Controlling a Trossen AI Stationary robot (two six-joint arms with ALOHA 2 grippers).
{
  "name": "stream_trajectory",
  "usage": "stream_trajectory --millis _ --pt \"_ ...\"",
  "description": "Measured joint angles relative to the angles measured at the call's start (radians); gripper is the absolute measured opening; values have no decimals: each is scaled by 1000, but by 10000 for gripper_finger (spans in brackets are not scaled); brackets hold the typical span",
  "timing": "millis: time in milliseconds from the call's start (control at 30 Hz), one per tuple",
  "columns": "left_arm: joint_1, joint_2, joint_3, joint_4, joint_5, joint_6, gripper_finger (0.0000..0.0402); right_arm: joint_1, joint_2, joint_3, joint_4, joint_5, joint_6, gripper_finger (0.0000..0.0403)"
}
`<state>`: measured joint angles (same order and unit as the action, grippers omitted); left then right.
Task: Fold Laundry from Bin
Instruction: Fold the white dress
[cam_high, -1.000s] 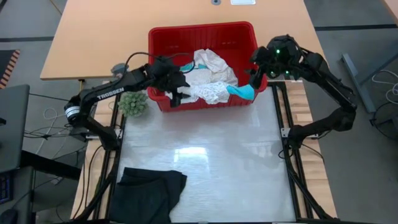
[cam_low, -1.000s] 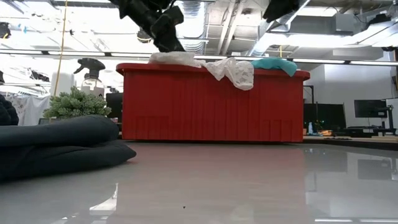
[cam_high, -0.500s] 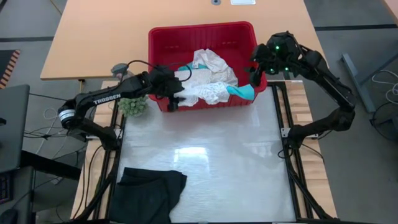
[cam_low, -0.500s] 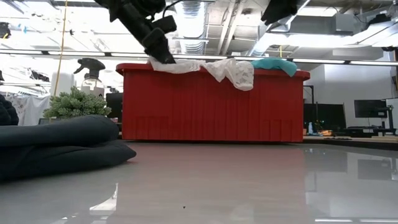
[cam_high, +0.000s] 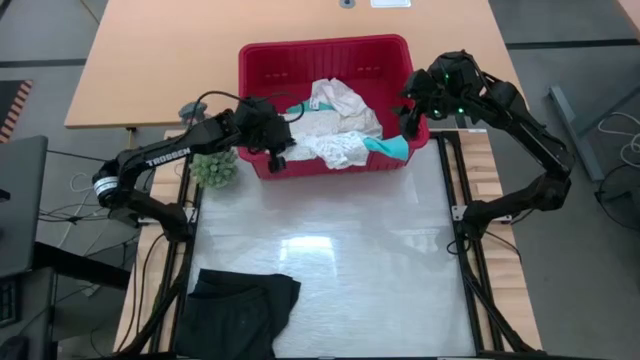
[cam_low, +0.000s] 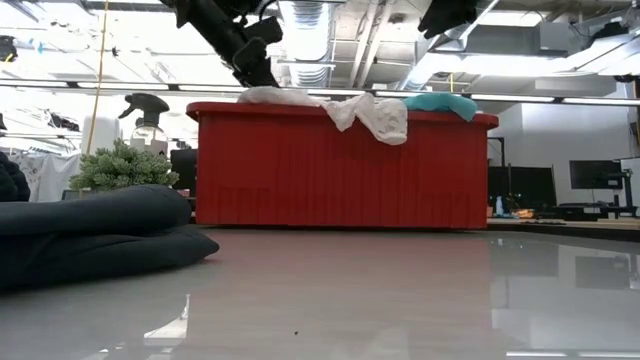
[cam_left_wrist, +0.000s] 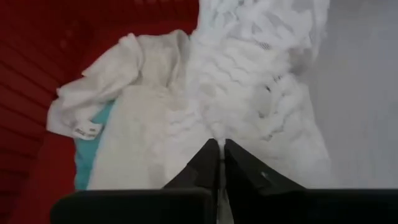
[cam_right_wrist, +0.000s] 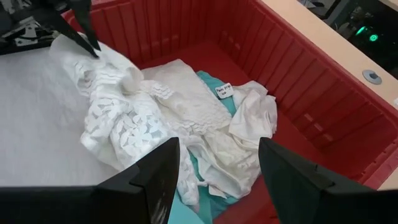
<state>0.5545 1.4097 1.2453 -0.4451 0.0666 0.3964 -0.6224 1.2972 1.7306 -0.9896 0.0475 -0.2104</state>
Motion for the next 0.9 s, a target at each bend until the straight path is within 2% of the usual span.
stream_trajectory --millis 67,200,300,467,533,667,733,833,900 --pt "0 0 35 16 -52 8 3 0 0 0 11 0 0 244" --pt "2 -1 206 10 -114 45 0 0 0 0 33 -4 0 244" --pt "1 0 370 -21 -120 61 0 0 0 0 50 -33 1 244" --pt "-23 -2 655 -22 -73 -41 0 3 0 0 72 -76 27 244" --pt "-45 -2 762 -24 -8 -99 0 11 0 0 88 -80 48 244" --pt "-103 -2 949 -18 221 -186 0 42 0 0 119 -82 68 244" --pt "-142 -2 1027 -20 293 -245 0 62 0 0 129 -93 76 244" --pt "-207 -3 1113 -44 411 -335 0 103 0 0 151 -119 90 244" --pt "-247 -35 1090 -17 506 -394 0 134 0 0 166 -126 111 244"
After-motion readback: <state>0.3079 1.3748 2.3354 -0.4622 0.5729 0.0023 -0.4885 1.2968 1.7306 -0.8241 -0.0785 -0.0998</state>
